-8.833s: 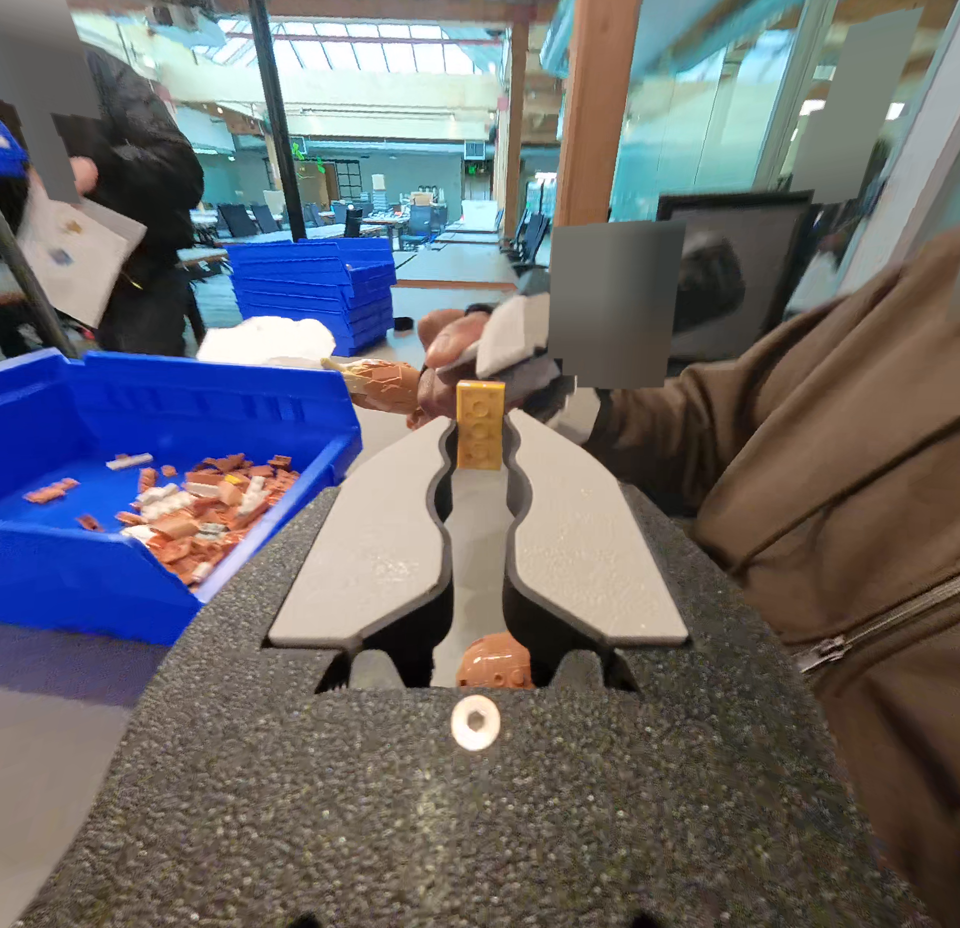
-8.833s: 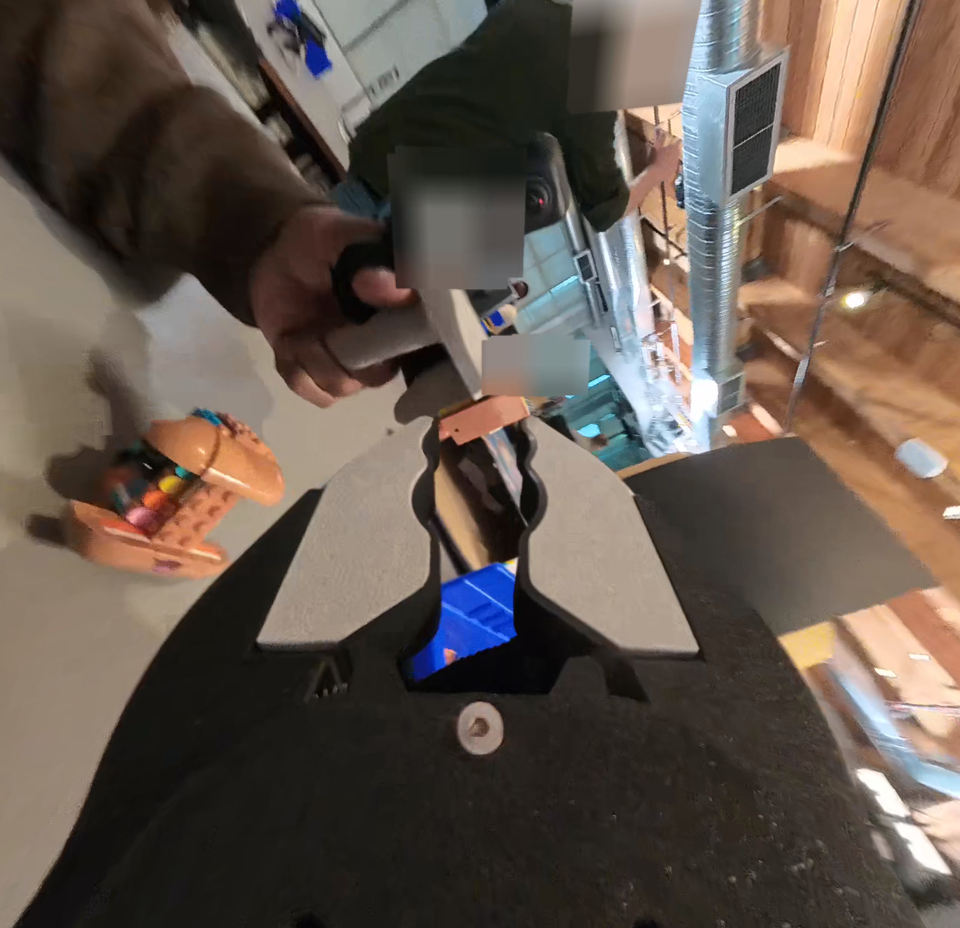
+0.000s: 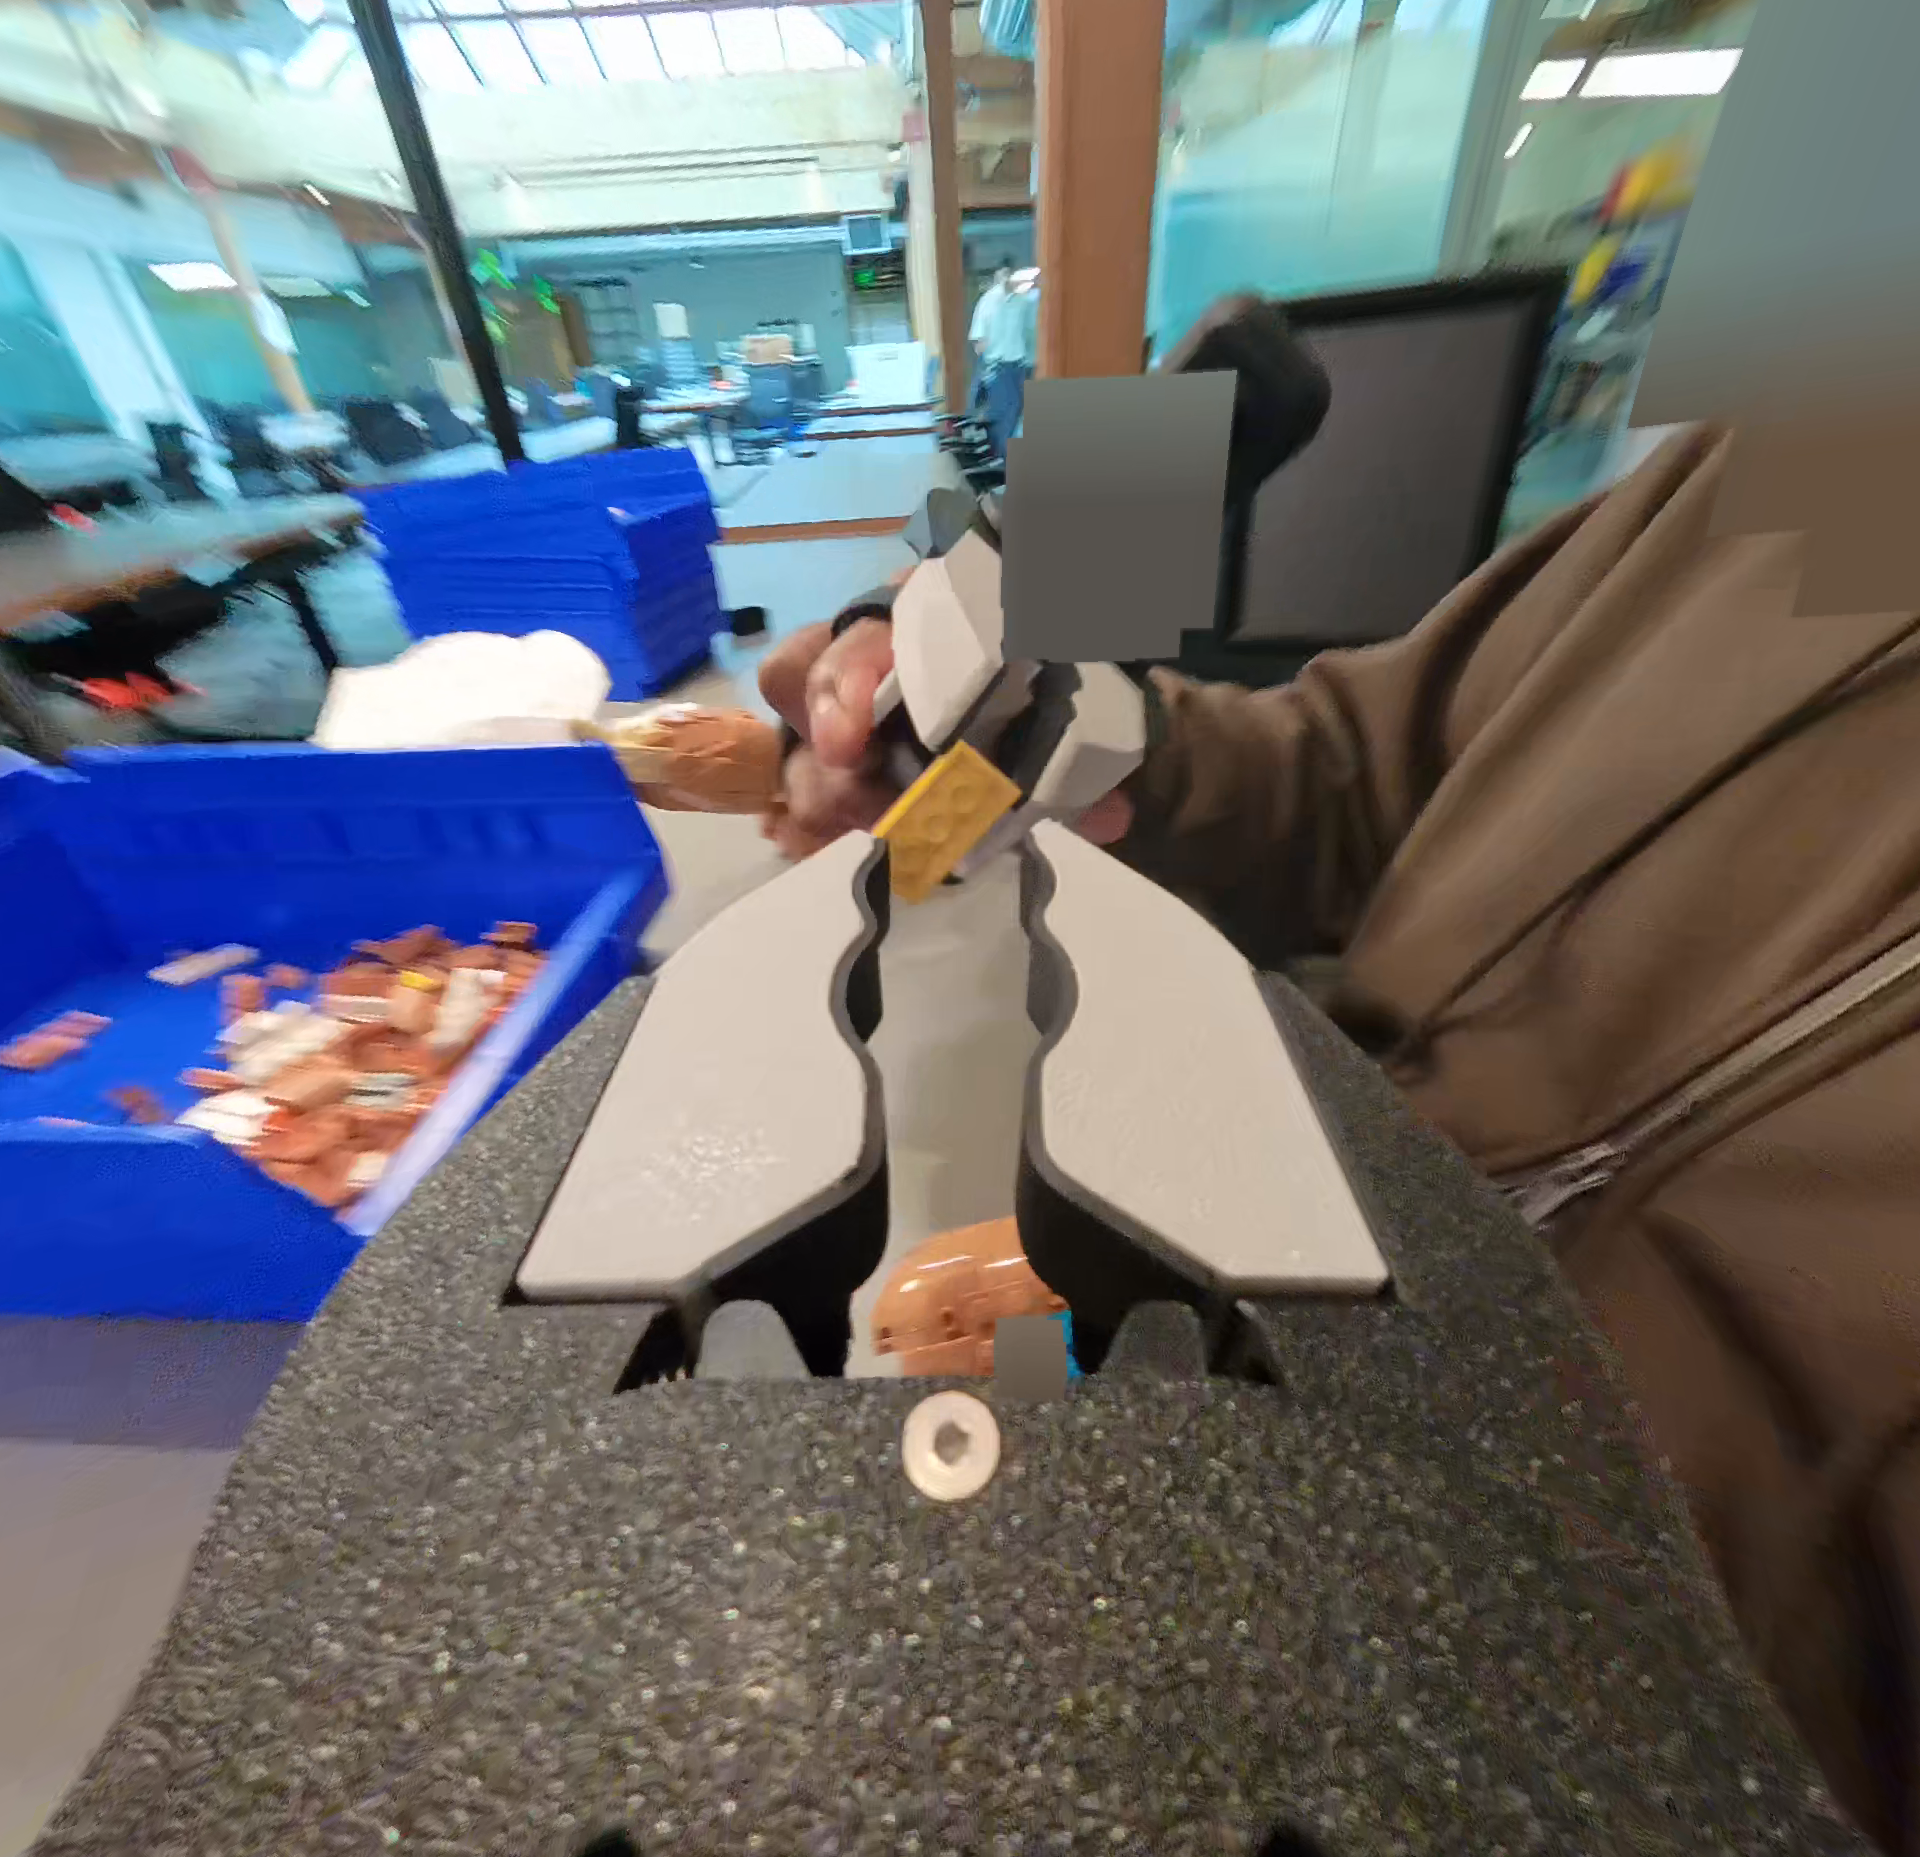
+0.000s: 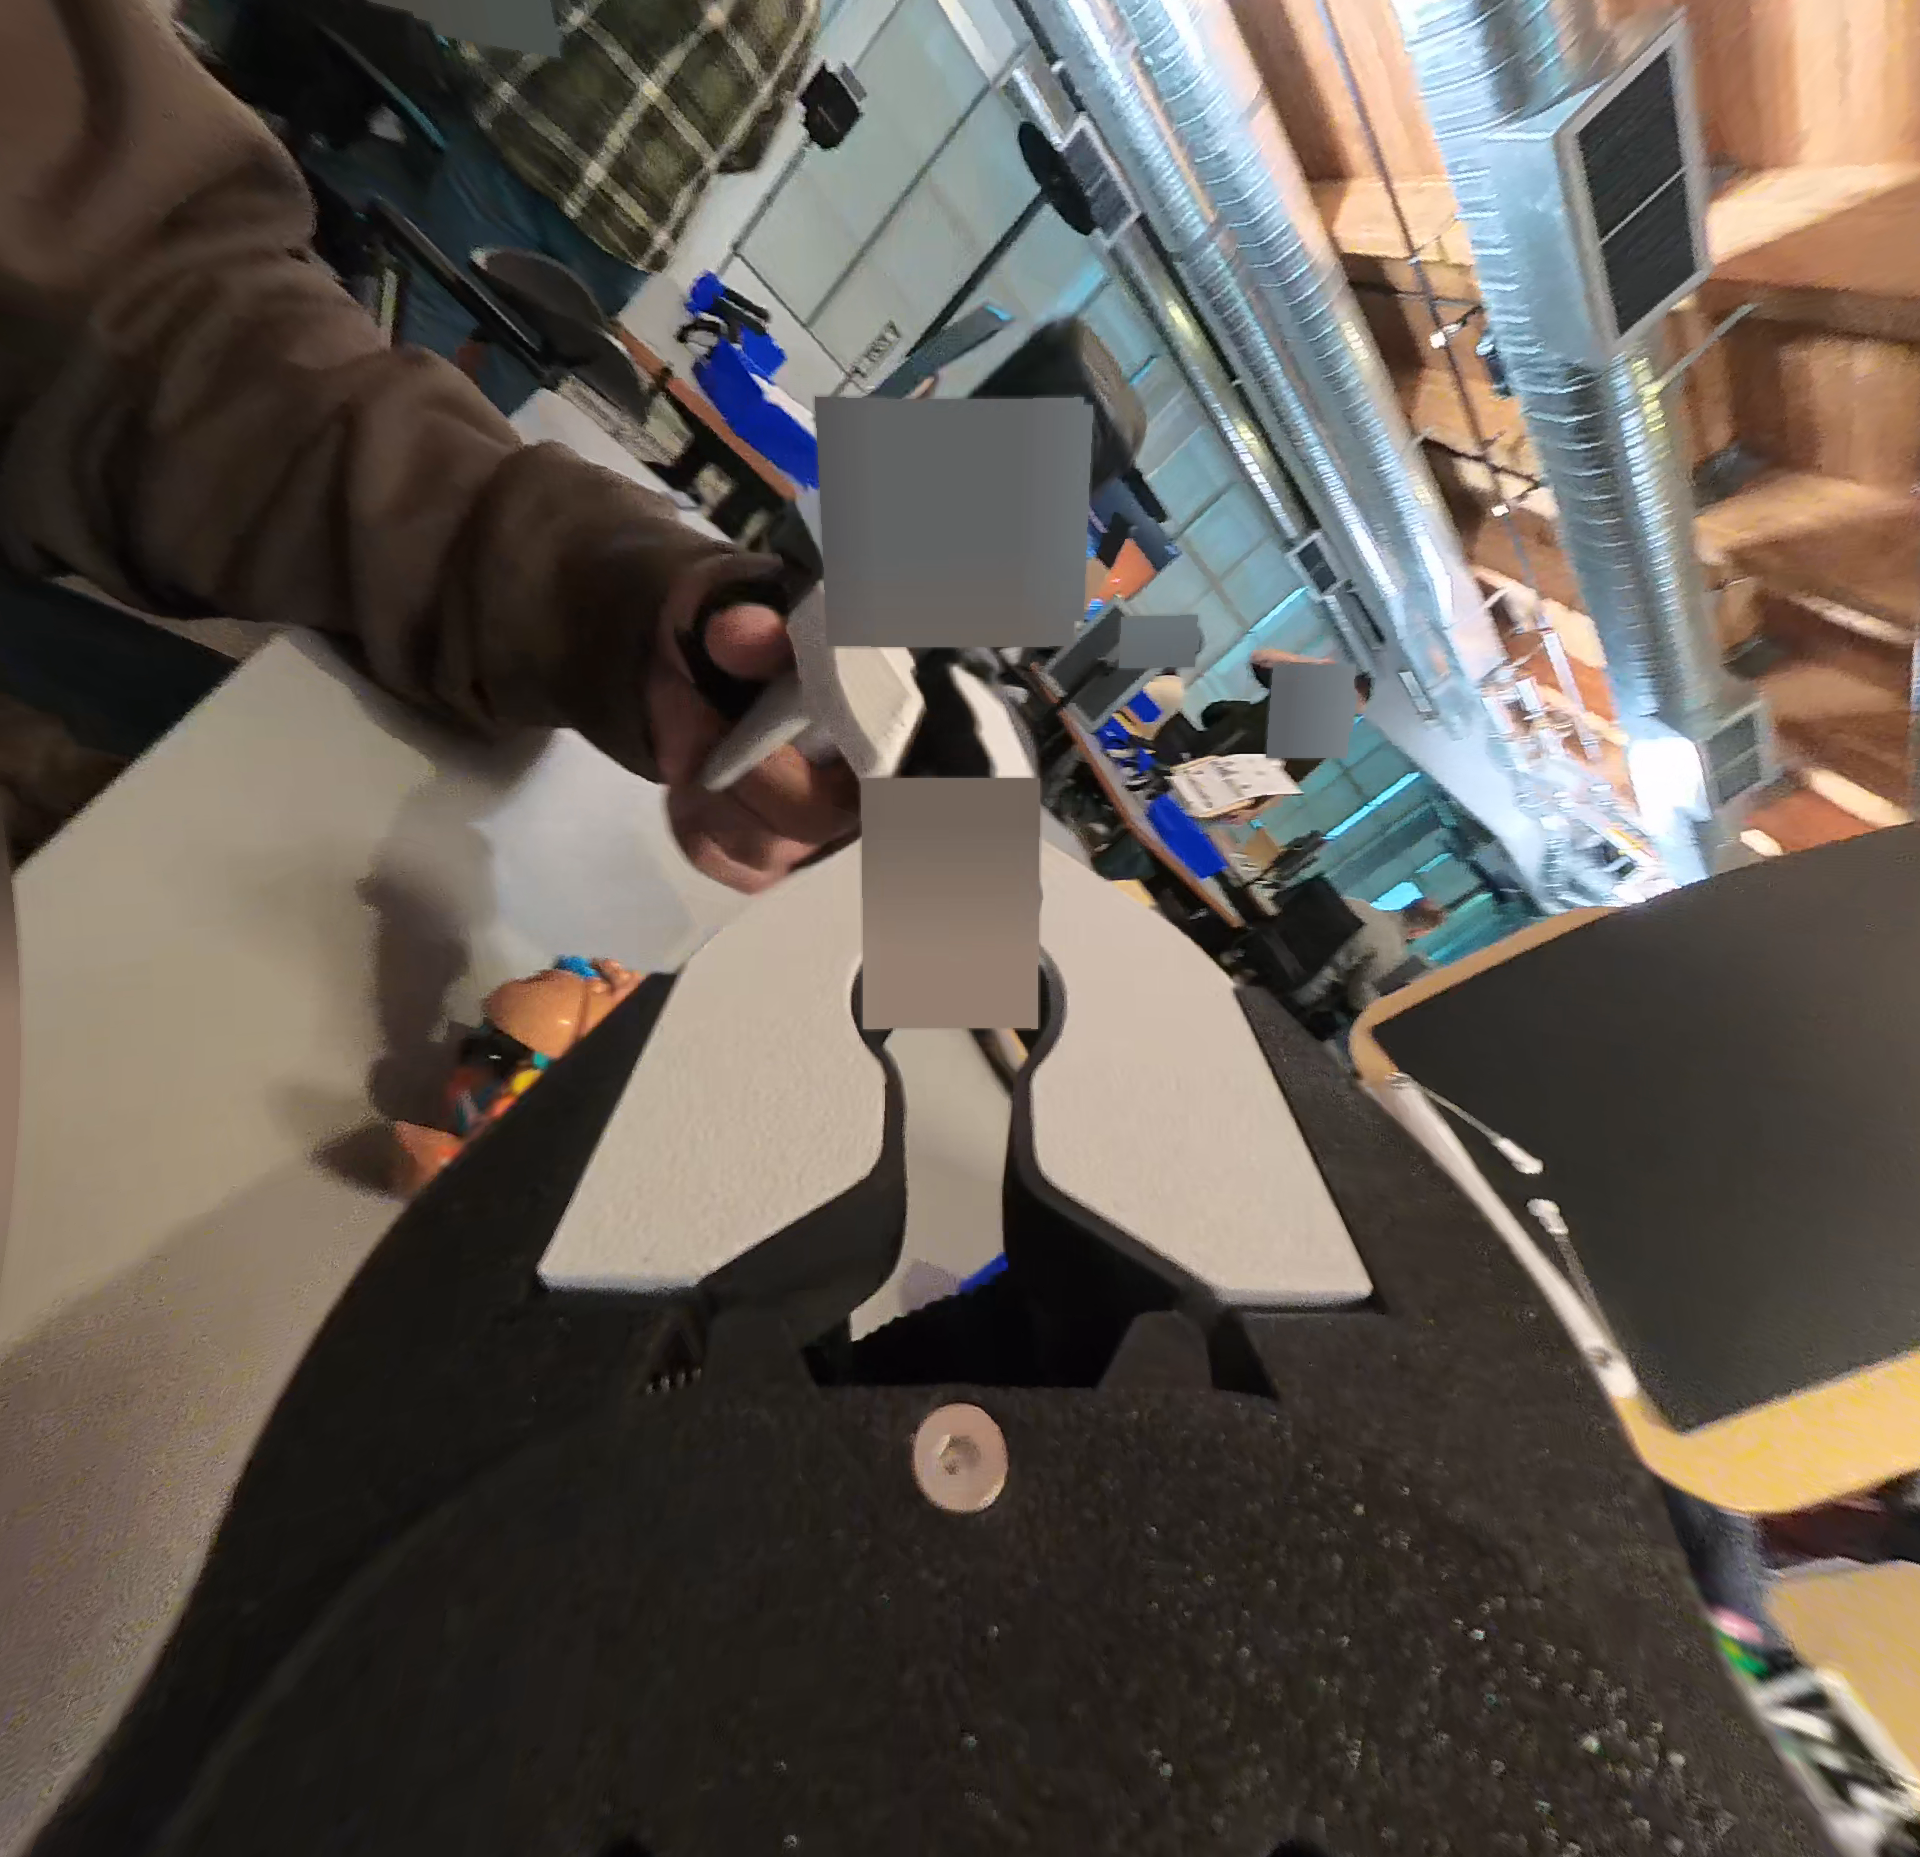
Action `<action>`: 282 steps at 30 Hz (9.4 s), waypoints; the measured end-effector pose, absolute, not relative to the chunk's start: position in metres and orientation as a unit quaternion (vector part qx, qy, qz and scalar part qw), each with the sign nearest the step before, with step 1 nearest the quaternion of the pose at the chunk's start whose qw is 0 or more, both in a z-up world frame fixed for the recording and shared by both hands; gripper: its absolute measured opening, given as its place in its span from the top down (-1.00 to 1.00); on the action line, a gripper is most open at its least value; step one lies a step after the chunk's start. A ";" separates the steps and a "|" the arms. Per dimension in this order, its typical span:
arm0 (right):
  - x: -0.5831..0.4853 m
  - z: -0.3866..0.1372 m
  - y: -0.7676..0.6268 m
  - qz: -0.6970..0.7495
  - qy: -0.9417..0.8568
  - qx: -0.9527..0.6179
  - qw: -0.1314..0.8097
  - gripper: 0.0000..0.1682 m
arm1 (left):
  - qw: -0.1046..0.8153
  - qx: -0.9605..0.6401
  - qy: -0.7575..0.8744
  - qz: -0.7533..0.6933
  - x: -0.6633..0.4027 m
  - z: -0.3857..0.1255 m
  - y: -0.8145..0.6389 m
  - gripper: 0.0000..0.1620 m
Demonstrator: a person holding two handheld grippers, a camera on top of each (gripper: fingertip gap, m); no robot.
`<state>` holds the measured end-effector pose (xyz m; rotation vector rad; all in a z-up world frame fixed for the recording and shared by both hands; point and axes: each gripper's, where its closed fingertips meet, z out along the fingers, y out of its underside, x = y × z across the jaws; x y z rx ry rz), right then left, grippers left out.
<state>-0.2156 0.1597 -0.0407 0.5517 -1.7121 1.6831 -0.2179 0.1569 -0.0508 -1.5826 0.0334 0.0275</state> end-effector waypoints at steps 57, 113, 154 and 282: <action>-0.164 -0.065 0.174 0.640 -0.636 0.178 0.393 0.83 | 0.806 -0.580 -0.118 -0.020 -0.174 -0.054 0.102 1.00; -0.154 -0.086 0.144 0.562 -0.646 0.249 0.452 0.83 | 0.751 -0.649 -0.115 0.036 -0.167 -0.088 0.154 0.61; -0.179 -0.083 0.143 0.600 -0.665 0.141 0.422 0.81 | 0.772 -0.624 -0.107 0.060 -0.166 -0.079 0.146 0.60; -0.244 -0.015 0.140 0.775 -0.632 0.003 0.020 0.81 | 0.700 -0.651 0.098 0.276 -0.242 -0.019 0.150 0.56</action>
